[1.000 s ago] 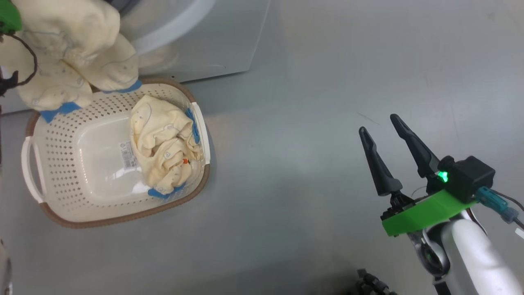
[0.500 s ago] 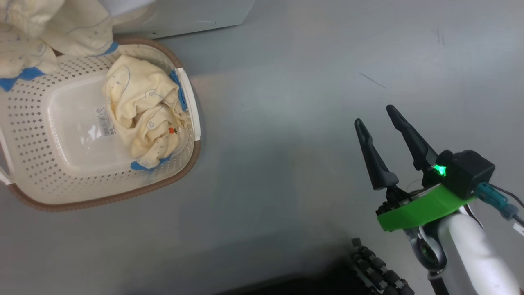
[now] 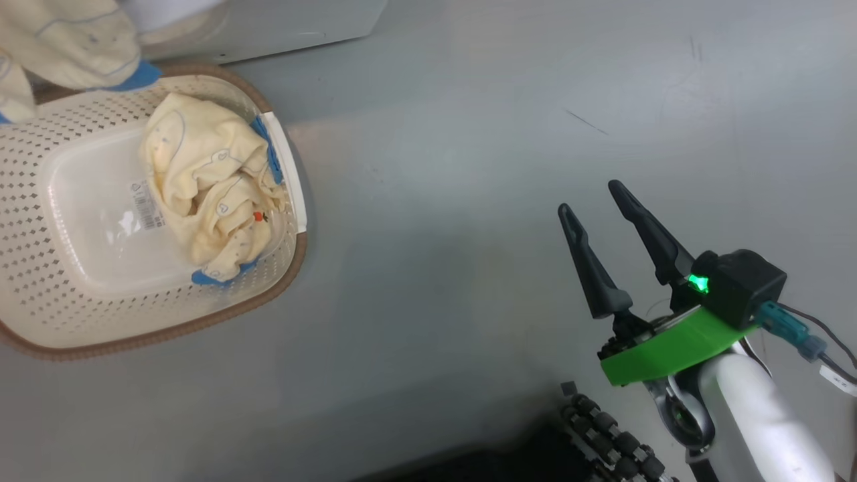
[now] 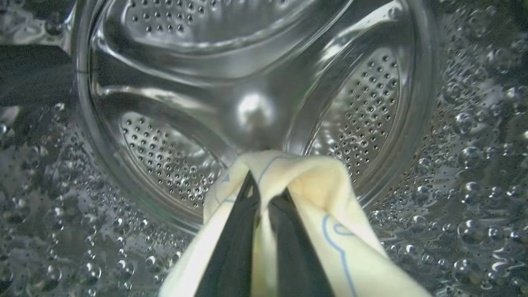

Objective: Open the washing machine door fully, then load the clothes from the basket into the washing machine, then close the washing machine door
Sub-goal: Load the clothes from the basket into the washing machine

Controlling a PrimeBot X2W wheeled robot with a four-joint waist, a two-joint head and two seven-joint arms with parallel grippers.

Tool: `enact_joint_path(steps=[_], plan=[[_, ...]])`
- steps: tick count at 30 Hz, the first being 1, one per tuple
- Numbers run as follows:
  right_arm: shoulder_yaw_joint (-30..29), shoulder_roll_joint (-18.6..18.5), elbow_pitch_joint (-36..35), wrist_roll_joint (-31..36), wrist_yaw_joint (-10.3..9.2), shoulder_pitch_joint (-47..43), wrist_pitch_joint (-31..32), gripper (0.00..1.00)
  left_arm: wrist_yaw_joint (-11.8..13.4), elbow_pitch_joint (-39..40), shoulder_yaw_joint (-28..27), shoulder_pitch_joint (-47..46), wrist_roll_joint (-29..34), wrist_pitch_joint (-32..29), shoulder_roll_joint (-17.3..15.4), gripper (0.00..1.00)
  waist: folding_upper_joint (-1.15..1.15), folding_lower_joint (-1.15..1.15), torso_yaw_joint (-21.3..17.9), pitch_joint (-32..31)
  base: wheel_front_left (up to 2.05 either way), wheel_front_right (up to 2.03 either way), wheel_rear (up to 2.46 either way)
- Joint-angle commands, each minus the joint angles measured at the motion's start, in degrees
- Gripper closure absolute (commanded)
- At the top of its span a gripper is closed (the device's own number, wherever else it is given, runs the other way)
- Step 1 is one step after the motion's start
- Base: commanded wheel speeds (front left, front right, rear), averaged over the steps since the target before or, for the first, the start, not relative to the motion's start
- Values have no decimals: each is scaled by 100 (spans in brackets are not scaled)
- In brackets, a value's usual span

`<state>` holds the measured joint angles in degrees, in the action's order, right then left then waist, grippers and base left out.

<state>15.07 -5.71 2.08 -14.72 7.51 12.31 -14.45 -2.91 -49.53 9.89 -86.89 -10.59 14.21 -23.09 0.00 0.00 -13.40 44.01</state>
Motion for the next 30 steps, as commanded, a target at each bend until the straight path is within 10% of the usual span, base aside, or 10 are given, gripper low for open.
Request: enact_joint_path(steps=[1,6,9,30], plan=[[115,-23,-120,-40,-2,-99,-54,0,41,265,-31,-242,57,74,-331,100,0,0,-16,5,0,0,0],[152,-8,-80,-56,-2,-85,-54,0,39,15,-86,-73,-45,77,-238,100,0,0,-40,10,0,0,0],[164,-3,-53,-62,-2,-55,-54,0,24,-261,-108,38,-144,63,-154,0,0,0,-25,-10,0,0,0],[-22,-72,58,-81,-2,114,-55,0,-4,-1022,-166,771,-626,25,387,0,0,0,402,-633,0,0,0]])
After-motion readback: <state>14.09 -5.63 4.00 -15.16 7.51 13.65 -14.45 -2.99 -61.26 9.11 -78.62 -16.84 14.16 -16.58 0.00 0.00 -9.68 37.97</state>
